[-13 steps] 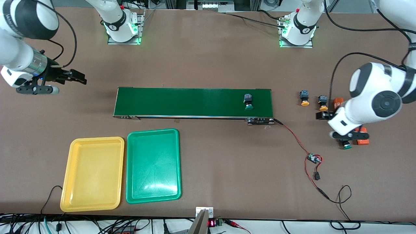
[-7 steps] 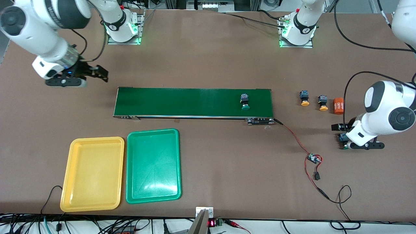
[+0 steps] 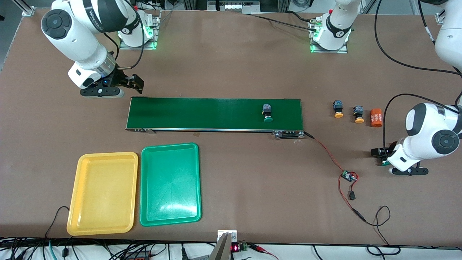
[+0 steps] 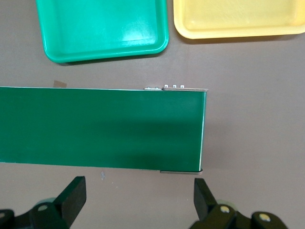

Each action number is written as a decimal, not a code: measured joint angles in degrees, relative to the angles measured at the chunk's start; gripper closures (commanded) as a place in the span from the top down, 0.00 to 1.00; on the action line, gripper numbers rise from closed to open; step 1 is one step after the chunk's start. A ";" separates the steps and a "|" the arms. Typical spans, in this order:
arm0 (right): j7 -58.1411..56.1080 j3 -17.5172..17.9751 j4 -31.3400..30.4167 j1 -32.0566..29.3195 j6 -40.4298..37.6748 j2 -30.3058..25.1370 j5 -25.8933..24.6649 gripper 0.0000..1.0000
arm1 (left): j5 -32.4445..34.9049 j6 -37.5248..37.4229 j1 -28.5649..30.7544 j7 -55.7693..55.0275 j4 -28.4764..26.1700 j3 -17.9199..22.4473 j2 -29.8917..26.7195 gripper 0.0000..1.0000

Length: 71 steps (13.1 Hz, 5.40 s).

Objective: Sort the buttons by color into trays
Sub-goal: 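Grasp the second green-capped button with the left gripper, then place the second green button on the conveyor belt with the left gripper, then reach the left gripper to the orange cylinder while the right gripper lowers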

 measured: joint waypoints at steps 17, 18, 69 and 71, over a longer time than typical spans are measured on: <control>0.04 0.00 -0.09 4.08 1.85 2.79 0.00 1.00 | -0.13 -8.09 2.66 -1.83 0.08 -4.87 2.33 0.18; 0.04 -0.01 -0.09 4.11 1.85 2.88 0.00 1.00 | -0.66 -11.59 2.71 -2.11 0.73 -6.87 1.81 0.18; 17.03 -0.03 7.67 15.83 10.17 15.95 0.02 1.00 | 8.43 -20.65 5.09 6.02 9.24 -10.58 0.94 1.00; 19.16 -0.03 7.94 17.06 12.18 17.49 0.02 1.00 | 8.43 -19.94 6.85 7.73 8.92 -10.16 1.96 1.00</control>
